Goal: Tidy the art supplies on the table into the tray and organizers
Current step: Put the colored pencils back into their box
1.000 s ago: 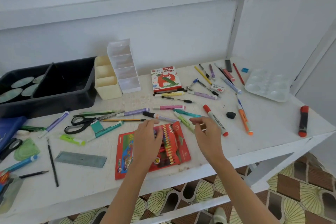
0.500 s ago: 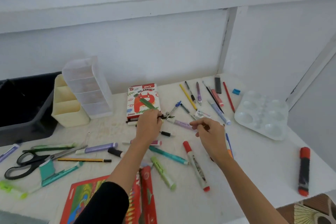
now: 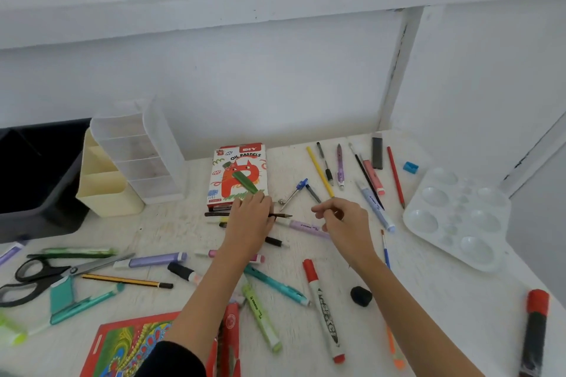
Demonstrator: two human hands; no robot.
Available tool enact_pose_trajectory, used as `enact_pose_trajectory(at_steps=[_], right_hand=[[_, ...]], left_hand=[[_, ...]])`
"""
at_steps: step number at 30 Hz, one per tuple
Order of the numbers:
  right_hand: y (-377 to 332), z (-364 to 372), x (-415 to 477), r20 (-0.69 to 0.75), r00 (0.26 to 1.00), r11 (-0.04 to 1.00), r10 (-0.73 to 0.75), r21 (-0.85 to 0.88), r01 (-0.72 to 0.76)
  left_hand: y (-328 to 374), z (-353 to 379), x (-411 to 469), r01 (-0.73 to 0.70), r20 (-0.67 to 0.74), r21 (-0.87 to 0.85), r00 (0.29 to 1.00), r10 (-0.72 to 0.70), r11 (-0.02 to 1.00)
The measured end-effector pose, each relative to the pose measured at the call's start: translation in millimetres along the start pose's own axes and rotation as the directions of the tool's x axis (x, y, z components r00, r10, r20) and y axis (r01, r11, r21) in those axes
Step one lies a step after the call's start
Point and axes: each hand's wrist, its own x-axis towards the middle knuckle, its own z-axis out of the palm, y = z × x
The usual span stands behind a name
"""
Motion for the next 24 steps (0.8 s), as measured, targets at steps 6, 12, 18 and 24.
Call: enact_pose_trajectory(at_steps=[6, 12, 18, 24], right_hand=[[9, -1, 24, -0.159, 0.986, 0.990, -0.047, -0.136, 0.025], [18, 3, 61, -0.142, 0.990, 0.895, -0.018, -0.443, -0.047], [29, 15, 74, -0.160, 0.987, 0.787, 0.008, -0.608, -0.105], [6, 4, 65, -0.267, 0.961, 0.937, -0.074, -0.347, -0.024]], left_hand=[[1, -8, -13, 0.005, 0.040, 0.002, 0.999, -0.005, 1.000], [-3, -11, -11, 0.003, -0.071, -0.031, 0.997, -0.005, 1.000], [12, -25, 3, -0.100, -0.277, -0.118, 0.959, 0.064, 0.988], [21, -37, 5, -0.129, -0.420, -0.171, 0.906, 0.046, 0.977]])
